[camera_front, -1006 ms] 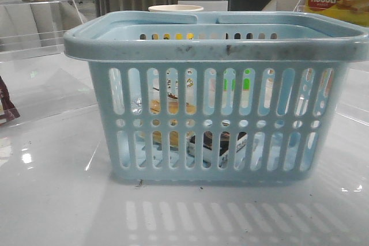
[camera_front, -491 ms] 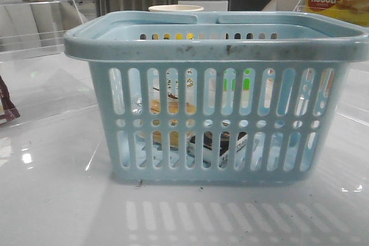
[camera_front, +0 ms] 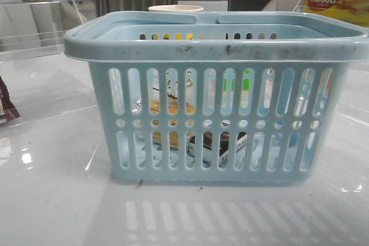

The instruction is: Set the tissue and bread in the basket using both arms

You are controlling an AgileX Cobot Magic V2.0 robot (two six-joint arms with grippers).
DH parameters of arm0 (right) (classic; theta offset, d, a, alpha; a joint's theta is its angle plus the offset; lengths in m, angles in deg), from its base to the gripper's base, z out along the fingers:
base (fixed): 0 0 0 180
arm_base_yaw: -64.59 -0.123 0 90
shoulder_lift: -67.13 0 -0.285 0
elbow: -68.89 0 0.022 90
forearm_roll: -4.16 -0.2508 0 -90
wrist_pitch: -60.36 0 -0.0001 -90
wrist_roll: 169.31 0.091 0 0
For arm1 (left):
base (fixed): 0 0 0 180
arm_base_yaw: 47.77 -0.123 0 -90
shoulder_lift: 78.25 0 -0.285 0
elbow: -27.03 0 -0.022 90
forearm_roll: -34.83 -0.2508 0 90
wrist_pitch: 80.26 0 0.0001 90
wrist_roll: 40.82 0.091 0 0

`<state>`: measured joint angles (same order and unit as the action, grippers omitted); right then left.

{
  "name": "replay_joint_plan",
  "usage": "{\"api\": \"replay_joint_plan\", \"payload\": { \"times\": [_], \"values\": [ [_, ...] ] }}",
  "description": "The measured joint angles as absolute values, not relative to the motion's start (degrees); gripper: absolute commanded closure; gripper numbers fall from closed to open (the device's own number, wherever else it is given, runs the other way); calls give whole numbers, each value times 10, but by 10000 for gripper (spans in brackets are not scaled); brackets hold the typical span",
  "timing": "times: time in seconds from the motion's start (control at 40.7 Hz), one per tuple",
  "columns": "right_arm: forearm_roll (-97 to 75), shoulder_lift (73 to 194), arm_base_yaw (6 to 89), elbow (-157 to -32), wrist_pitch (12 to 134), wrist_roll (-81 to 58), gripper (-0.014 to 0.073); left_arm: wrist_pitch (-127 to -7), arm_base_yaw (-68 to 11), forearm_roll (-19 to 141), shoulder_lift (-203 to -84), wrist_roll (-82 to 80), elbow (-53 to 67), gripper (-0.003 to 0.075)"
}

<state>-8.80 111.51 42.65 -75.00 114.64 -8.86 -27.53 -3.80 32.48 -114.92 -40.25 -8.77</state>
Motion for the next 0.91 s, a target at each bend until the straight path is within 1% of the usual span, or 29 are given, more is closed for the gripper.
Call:
{"api": "replay_joint_plan", "payload": {
  "times": [0.147, 0.295, 0.712, 0.736, 0.81, 0.908],
  "values": [
    [-64, 1079, 427, -717, 1151, -34, 74, -275, -38, 325, -1149, -402, -88, 340],
    [-16, 1074, 427, -696, 1166, 25, 74, -275, -38, 325, -1149, -402, -88, 340],
    [22, 1073, 427, -690, 1170, 73, 77, -275, -38, 325, -1149, -402, -88, 340],
    [25, 1073, 427, -690, 1170, 77, 85, -275, -38, 325, -1149, -402, -88, 340],
    [35, 1073, 427, -690, 1170, 88, 146, -275, -38, 325, -1149, -402, -88, 340],
    [42, 1073, 427, -690, 1170, 94, 283, -275, -38, 325, -1149, -402, -88, 340]
  ]
}}
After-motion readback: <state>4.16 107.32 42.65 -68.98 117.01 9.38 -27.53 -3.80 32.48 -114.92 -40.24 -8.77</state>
